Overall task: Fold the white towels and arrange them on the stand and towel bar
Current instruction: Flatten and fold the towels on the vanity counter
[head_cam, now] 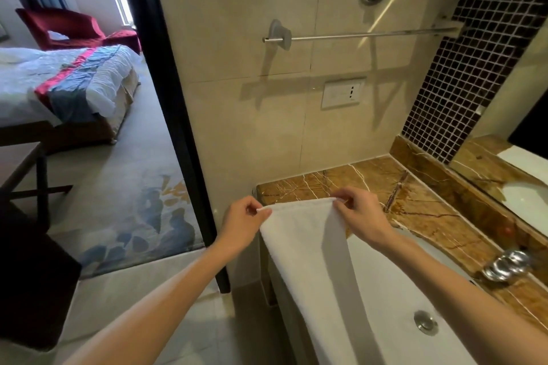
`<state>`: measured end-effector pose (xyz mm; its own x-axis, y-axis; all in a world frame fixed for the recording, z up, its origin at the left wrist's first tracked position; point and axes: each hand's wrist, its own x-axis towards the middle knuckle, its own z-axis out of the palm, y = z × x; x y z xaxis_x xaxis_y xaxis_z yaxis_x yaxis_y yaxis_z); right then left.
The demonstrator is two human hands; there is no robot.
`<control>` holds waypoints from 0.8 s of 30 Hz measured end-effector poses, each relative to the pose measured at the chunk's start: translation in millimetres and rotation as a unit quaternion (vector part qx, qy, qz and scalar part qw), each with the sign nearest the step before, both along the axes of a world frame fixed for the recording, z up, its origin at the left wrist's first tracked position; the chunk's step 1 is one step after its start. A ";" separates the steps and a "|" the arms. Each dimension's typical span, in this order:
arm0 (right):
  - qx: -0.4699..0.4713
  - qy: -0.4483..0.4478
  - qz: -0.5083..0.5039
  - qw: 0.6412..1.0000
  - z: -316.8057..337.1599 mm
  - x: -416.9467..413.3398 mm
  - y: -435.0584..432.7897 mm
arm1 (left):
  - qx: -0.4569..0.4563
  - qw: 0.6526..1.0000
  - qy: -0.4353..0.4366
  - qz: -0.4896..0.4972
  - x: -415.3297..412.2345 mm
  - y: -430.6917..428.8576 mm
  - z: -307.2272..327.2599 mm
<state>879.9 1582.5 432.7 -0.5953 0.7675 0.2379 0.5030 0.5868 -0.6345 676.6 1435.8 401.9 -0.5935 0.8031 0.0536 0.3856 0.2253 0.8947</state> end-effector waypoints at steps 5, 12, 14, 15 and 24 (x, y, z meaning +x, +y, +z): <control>-0.053 0.045 -0.015 0.997 -20.5 -24.8 44.3 | -0.033 0.999 -0.030 -0.007 -13.9 48.7 -21.5; -0.132 0.000 -0.002 0.991 -58.9 -46.4 93.0 | -0.085 0.994 -0.064 -0.005 -35.8 100.3 -55.0; -0.132 -0.009 -0.001 0.991 -73.2 -53.0 103.7 | -0.100 0.993 -0.066 0.001 -41.7 112.8 -67.7; -0.128 -0.013 -0.002 0.992 -79.7 -56.7 109.2 | -0.105 0.992 -0.067 0.004 -44.7 119.5 -74.4; -0.172 -0.070 -0.027 0.982 -143.0 -82.5 147.7 | -0.172 0.985 -0.028 -0.020 -63.5 162.4 -138.9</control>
<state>797.4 1730.2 289.8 -0.5591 0.8202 -0.1211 0.6238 0.3199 -0.7131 613.1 1598.2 263.0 -0.5547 0.7915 -0.2567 0.3531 0.5032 0.7887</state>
